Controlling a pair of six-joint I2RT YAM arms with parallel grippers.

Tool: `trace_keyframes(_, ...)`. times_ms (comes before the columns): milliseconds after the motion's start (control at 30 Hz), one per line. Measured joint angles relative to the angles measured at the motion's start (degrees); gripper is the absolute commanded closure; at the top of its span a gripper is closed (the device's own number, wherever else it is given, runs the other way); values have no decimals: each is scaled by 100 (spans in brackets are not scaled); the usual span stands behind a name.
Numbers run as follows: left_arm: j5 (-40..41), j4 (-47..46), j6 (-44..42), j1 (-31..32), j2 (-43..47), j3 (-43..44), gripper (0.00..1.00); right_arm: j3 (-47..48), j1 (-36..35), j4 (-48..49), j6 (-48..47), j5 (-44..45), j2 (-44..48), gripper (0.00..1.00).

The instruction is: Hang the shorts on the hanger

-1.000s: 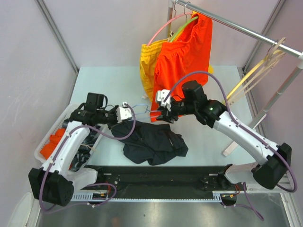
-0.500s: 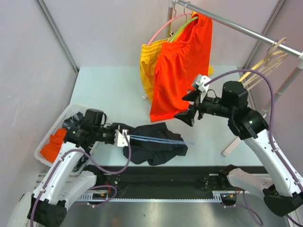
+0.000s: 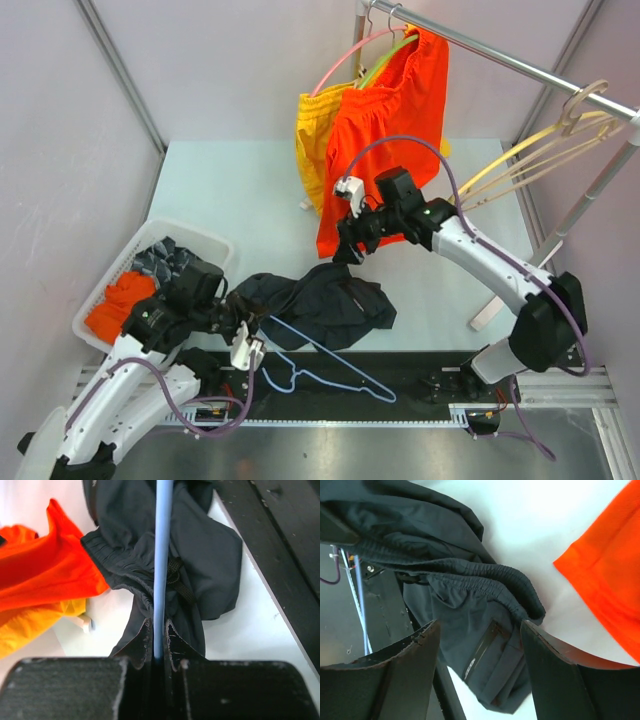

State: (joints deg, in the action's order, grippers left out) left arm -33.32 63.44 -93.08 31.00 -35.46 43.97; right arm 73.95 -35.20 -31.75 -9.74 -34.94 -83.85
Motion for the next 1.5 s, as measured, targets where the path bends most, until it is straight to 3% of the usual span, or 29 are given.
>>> trace_keyframes(367, 170, 188, -402, 297, 111, -85, 100, 2, -26, 509, 184, 505, -1163, 36)
trace_keyframes(700, 195, 186, -382, 328, 103, -85, 100, 0, -33, 470, -417, 890, -1757, 43)
trace_keyframes(1167, 219, 234, -219, 337, 306, -83, 100, 0, -249, 114, -975, 857, -2127, 61)
trace_keyframes(1200, 219, 234, -177, 337, 341, -83, 100, 0, -262, 81, -1010, 837, -2127, 72)
trace_keyframes(1333, 223, 160, 173, 339, 439, -83, 100, 0, -245, -151, -1180, 761, -2127, 99)
trace_keyframes(1500, 243, 13, 1176, 339, 245, 96, 100, -2, 0, -610, -1279, 654, -2009, 100)
